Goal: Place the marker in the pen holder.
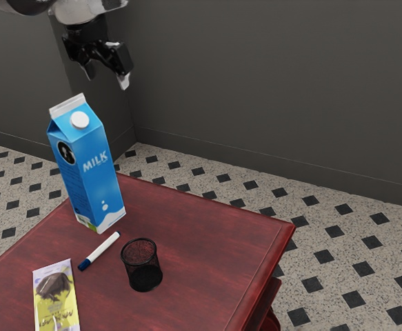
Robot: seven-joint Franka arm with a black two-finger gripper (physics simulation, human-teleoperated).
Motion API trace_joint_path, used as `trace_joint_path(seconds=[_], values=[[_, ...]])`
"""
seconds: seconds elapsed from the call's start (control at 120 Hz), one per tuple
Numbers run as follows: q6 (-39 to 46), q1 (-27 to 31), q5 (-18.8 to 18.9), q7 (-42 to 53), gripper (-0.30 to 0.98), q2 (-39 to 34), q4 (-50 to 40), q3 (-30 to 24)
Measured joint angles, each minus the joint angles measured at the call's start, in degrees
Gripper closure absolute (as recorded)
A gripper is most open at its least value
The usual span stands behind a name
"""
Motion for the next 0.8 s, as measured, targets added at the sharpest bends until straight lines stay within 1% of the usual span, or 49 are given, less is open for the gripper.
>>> trace_joint_path(seconds=[0.083,0.233,0.317,0.392,0.5,0.567,0.717,0.767,0.8], values=[[-1.3,0.2,0.2,-1.1,0.0,-0.3,-1.5,0.0],[-0.2,0.4,0.3,-2.8,0.0,-3.2,-8.9,0.4],[3.9,0.8,0.4,-3.5,0.0,-6.7,-20.0,0.4],[7.5,1.3,0.4,-4.1,0.0,-9.5,-27.1,0.2],[11.3,2.3,0.3,-4.8,0.0,-13.3,-34.9,0.1],[12.3,3.1,0.0,-5.2,0.0,-16.0,-37.4,-0.6],[16.3,5.2,-3.3,-6.3,0.0,-23.9,-49.4,-4.7],[18.8,5.6,-4.3,-6.9,0.0,-27.3,-55.1,-5.1],[22.0,6.3,-4.9,-7.2,0.0,-28.9,-60.2,-5.3]])
